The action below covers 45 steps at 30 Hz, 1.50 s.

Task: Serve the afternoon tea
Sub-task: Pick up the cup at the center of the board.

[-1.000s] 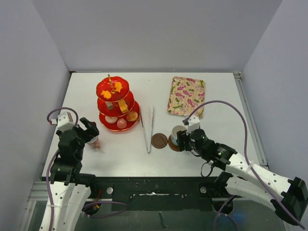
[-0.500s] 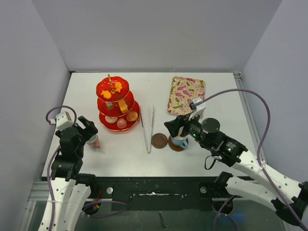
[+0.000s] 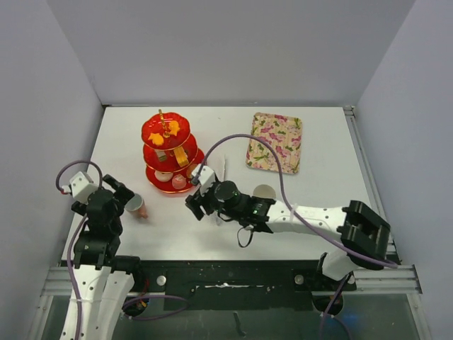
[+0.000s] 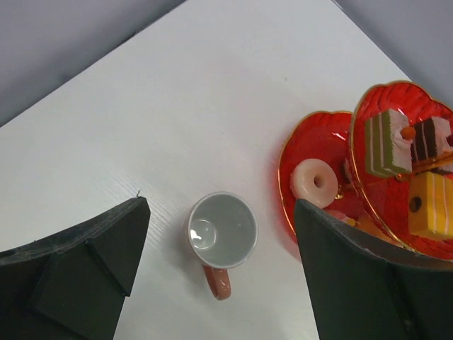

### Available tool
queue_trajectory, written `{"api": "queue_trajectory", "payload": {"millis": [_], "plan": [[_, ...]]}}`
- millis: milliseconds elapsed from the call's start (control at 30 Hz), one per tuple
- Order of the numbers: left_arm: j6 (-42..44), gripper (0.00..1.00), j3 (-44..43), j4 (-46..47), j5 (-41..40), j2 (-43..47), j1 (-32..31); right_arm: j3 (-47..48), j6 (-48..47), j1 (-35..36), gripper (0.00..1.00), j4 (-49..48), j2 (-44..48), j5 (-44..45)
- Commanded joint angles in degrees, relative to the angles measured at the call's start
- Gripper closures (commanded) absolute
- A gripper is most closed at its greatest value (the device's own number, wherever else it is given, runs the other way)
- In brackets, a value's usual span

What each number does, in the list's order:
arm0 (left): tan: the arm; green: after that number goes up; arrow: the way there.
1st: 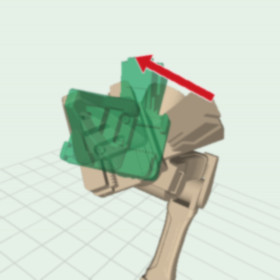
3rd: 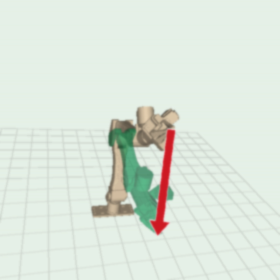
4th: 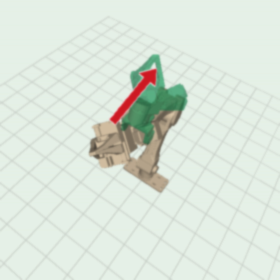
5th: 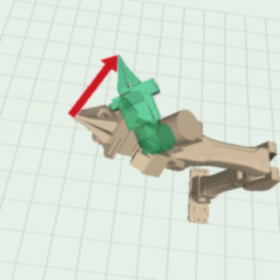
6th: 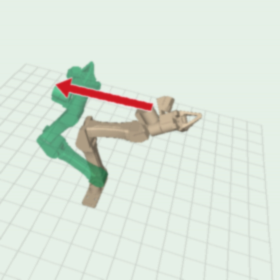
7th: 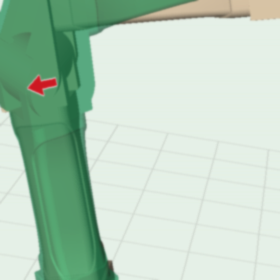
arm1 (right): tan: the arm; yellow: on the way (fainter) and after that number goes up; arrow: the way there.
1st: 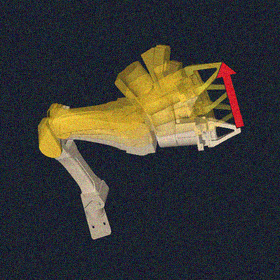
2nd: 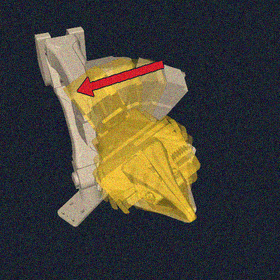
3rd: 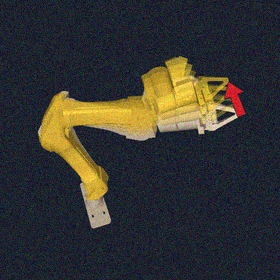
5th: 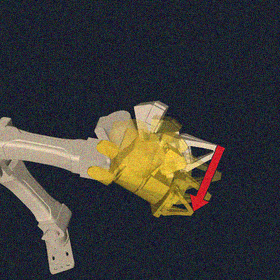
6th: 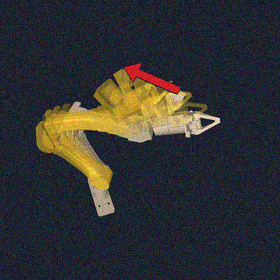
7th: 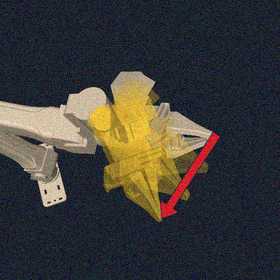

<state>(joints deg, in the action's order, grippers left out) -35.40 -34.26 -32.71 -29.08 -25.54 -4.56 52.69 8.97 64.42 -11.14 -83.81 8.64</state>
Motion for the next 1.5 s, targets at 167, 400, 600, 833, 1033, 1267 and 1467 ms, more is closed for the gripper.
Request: {"api": "queue_trajectory", "payload": {"millis": [167,400,600,833,1033,1267,1467], "plan": [[-6.18,0.18,-7.51,-6.73,-12.89,2.21,0.6,17.44,-3.08,3.37,0.34,-12.05,-20.14,1.55],[-14.31,0.18,-9.04,-13.02,-20.74,3.68,0.6,22.56,0.0,5.4,0.34,-18.33,-29.62,0.18],[-20.52,0.18,-10.35,-18.1,-26.08,3.83,0.56,25.43,2.77,6.28,0.36,-23.34,-35.73,-1.66],[-21.53,0.18,-10.7,-19.03,-26.82,4.09,0.56,29.54,1.75,7.54,0.37,-22.49,-40.39,-2.58],[-22.04,0.18,-10.82,-19.5,-27.1,4.27,0.51,31.14,3.37,7.62,0.41,-21.62,-42.27,-2.35],[-22.04,0.18,-10.83,-19.5,-27.01,4.18,0.34,34.67,3.56,7.64,0.48,-18.58,-44.81,-1.92],[-22.0,0.19,-10.75,-19.5,-26.94,4.21,0.18,36.46,3.5,7.39,0.54,-17.68,-46.56,-1.64]]}}
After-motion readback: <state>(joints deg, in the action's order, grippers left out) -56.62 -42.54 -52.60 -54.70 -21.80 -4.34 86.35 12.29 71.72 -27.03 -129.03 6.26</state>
